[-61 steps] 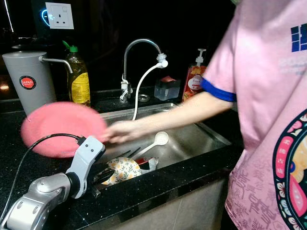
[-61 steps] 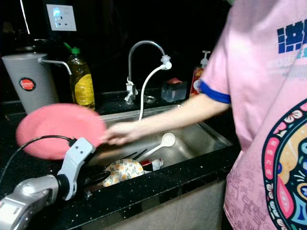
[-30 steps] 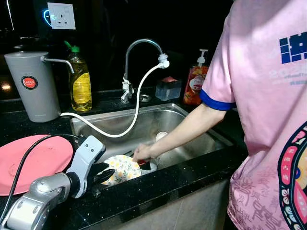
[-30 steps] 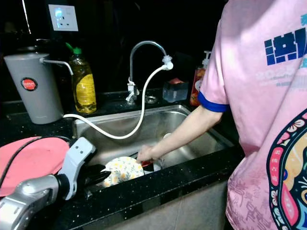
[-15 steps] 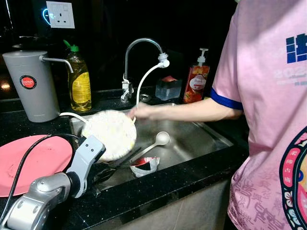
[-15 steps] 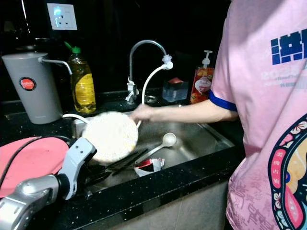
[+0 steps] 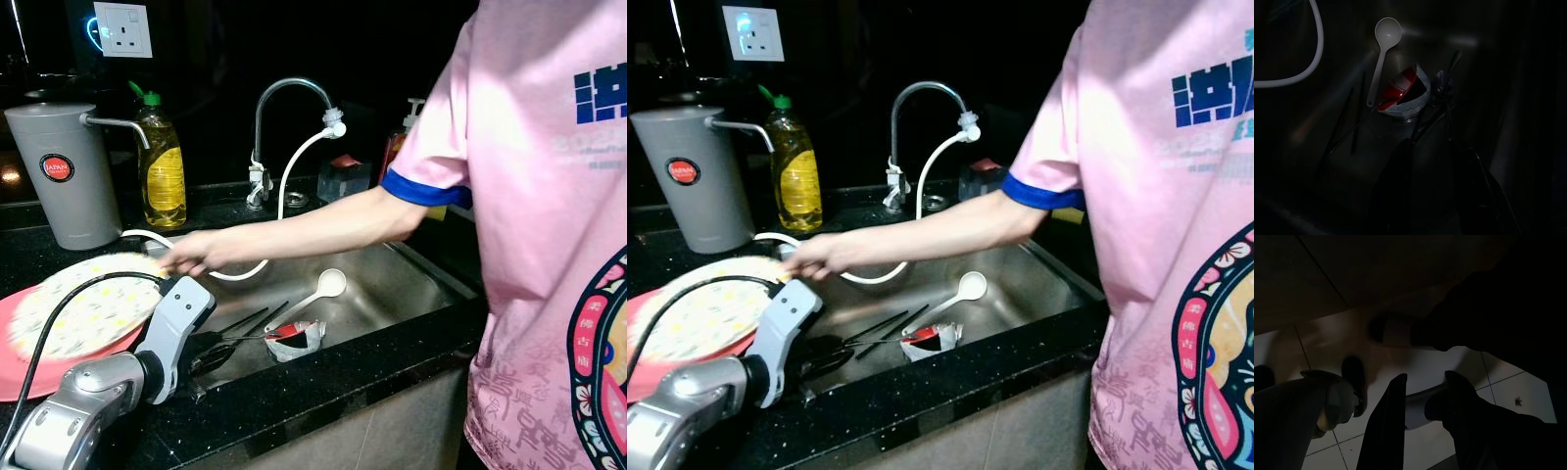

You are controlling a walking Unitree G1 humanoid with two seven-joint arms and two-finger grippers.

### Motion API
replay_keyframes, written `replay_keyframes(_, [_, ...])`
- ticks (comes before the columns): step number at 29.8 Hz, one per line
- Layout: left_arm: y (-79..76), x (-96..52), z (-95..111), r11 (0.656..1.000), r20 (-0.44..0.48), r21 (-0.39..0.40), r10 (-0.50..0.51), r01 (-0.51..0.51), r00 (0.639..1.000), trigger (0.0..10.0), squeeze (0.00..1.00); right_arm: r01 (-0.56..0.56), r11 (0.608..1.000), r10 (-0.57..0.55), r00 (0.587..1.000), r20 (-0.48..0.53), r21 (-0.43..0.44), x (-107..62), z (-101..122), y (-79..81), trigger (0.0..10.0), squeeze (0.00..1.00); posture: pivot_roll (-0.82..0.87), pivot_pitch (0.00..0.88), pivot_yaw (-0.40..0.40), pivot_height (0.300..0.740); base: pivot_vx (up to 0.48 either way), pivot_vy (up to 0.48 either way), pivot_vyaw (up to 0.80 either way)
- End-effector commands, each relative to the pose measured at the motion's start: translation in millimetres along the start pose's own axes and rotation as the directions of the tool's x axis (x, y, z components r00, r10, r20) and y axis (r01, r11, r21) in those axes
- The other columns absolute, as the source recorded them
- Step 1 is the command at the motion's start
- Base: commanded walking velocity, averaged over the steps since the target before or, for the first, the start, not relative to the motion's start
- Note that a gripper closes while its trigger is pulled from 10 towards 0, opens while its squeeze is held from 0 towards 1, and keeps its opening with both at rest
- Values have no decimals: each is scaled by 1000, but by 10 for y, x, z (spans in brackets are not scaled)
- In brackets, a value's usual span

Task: Kitchen organization

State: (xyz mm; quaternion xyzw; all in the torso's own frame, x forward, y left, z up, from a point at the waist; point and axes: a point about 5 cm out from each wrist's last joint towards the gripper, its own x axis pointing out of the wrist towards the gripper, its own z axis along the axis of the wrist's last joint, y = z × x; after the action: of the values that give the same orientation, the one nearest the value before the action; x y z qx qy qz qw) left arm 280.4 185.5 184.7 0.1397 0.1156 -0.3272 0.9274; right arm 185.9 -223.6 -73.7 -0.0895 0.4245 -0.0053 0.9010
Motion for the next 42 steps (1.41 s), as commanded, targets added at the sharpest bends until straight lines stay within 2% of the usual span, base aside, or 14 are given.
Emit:
replay_keyframes(1, [-22,41,-20,1000,-10,-8,-13,13,1000,10000,0,-10,1000,10,1000,-6,-15,-1,-8,10,10000,0,-32,0,-67,740,0,0,0])
replay_keyframes(42, [-13,37,-25,1000,-15,-7,-7,7,1000,10000,0,-20,1000,20,1000,-12,-23,3,-5,26,10000,0,-26,0,-69,740,0,0,0])
